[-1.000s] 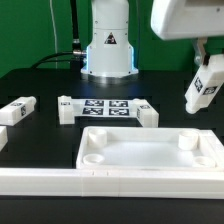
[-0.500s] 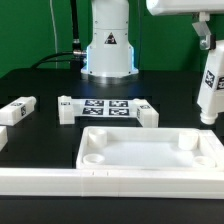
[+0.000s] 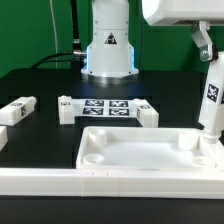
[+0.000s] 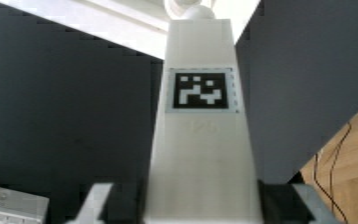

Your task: Assemble desk

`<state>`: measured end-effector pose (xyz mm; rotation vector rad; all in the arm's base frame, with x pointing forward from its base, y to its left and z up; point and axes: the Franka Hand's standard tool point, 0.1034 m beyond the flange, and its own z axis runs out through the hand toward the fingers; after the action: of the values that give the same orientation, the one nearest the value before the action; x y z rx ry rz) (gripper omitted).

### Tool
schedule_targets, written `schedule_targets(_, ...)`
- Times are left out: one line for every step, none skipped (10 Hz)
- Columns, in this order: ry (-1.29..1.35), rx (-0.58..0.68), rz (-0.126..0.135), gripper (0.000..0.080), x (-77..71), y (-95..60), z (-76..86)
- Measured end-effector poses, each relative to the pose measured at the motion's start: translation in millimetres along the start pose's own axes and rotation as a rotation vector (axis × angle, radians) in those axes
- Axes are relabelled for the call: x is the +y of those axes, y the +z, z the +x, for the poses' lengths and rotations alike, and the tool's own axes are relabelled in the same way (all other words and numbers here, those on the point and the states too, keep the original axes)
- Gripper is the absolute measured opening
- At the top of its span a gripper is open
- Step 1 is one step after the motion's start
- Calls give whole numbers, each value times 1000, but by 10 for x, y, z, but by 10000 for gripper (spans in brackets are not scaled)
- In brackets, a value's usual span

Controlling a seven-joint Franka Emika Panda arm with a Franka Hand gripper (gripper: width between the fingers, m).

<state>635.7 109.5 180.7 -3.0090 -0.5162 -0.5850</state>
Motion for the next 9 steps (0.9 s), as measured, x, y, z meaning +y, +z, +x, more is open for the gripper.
schedule_targets(0,-1,0,294,-1,4,-3)
schedule_targets(0,-2,0,294,-2,8,-6)
schedule_targets(-2,-2,0,294,4,10,-7)
schedule_targets(-30,-1,-4,294,43,15,-3)
schedule_targets(-41,-3,-5,294,68,42,-3)
schedule_targets(-46,-8,-3,294,62,108,-38)
schedule_targets(-57,-8,-3,294,75,168,-65)
schedule_targets(-66,-17,-2,294,91,232,-108)
schedule_targets(-66,-24,1,294,88,273,-134)
